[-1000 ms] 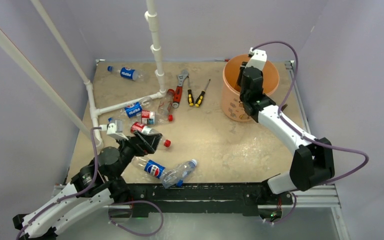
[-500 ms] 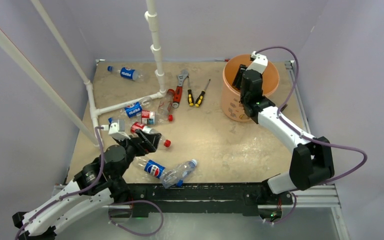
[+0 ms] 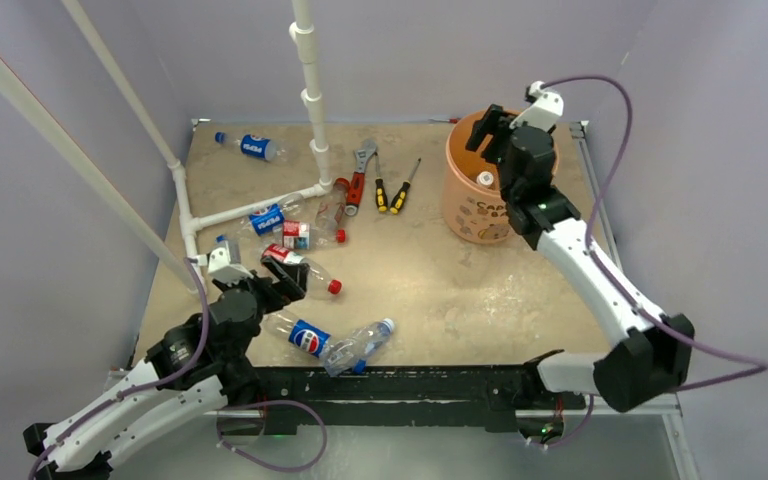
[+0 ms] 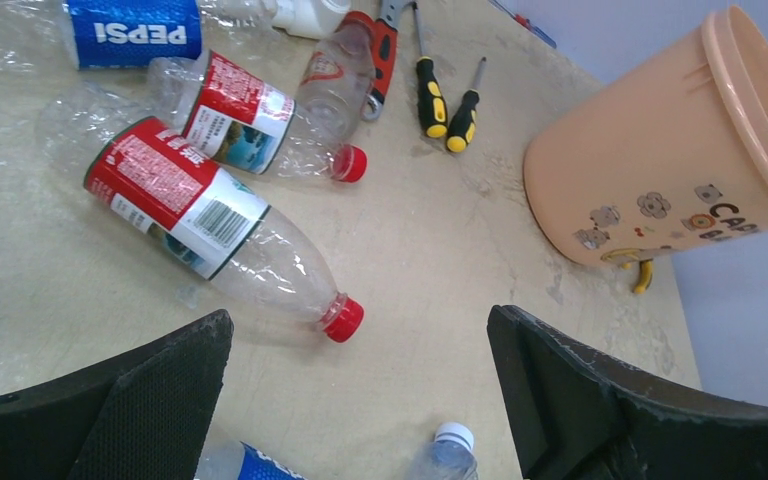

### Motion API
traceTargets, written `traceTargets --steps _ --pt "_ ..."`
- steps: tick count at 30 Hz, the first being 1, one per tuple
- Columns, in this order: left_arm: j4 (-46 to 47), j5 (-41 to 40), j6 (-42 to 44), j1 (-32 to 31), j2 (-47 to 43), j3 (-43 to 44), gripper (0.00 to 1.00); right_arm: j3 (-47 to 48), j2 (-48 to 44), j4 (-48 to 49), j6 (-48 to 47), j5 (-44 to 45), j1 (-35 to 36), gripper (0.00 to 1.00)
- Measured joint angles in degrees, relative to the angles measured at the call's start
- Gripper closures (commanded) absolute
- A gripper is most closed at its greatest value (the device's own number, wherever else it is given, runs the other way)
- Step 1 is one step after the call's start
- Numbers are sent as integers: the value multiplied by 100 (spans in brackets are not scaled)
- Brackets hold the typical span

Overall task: Put the plastic bottles in the bin
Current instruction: Place the plastic bottle in the trash bin, then pick up the plastic bottle at the center of the board.

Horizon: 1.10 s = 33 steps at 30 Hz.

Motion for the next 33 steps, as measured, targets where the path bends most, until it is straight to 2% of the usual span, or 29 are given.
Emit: traceTargets --steps 6,10,13,18,23,29,33 --pt "-273 -387 -278 0 433 286 1 125 -1335 -83 271 -1008 -2 27" --pt "-422 -496 -551 0 710 304 1 -549 -2522 151 511 -2435 142 27" --pt "-603 -503 -857 0 817 304 1 -946 -3032 181 549 -3191 654 28" --pt "-813 -457 -1263 0 844 295 1 -1742 -3298 -26 577 -3963 1692 28" --pt "-1279 -374 -1923 0 1158 258 1 -2992 -3705 -39 841 -4487 2247 29" --pt "-1834 -501 -2614 0 1888 341 2 -3401 -3298 321 1097 -4446 2946 29" --pt "-1875 -756 -2863 7 2494 621 1 -3484 -2949 549 1185 -4269 3294 30"
